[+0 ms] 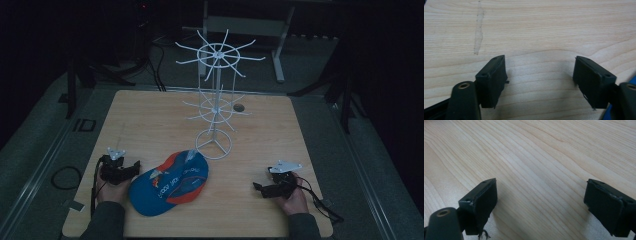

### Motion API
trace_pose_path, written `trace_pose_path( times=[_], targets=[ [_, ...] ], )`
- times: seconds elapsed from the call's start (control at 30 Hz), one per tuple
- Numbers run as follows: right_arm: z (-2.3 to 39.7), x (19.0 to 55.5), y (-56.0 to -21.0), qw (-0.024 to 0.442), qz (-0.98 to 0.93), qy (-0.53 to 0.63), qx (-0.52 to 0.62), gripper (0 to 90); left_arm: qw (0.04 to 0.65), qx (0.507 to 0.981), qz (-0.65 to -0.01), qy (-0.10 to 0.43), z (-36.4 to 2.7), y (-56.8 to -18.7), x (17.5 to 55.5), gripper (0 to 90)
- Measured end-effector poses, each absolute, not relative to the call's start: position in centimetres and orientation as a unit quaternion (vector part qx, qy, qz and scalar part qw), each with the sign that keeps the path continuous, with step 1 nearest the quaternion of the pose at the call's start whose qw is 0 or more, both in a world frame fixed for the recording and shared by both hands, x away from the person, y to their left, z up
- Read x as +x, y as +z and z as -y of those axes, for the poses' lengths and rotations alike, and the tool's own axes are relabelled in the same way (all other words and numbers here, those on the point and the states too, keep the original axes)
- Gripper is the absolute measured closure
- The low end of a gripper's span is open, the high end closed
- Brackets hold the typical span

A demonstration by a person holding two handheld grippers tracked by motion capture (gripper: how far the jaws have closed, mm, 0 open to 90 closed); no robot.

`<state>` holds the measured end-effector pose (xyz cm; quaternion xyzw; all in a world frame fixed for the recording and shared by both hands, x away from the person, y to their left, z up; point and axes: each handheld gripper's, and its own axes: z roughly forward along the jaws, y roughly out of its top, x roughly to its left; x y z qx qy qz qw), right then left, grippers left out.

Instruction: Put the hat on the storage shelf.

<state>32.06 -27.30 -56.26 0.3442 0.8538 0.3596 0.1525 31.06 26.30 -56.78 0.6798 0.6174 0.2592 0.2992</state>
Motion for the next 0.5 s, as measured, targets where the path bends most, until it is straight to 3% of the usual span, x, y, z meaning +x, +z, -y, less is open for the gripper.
trace_pose_path(
  times=[0.27, 0.5],
  targets=[
    [27.3, 32.05, -56.24, 0.152, -0.854, 0.359, 0.344, 11.4, 0.294, 0.675, -0.625, 0.26, -26.23, -56.68, 31.12, 28.9],
    [27.06, 32.15, -56.25, 0.152, -0.854, 0.358, 0.347, 11.2, 0.269, 0.677, -0.641, 0.243, -26.72, -55.85, 31.17, 47.7]
  ],
)
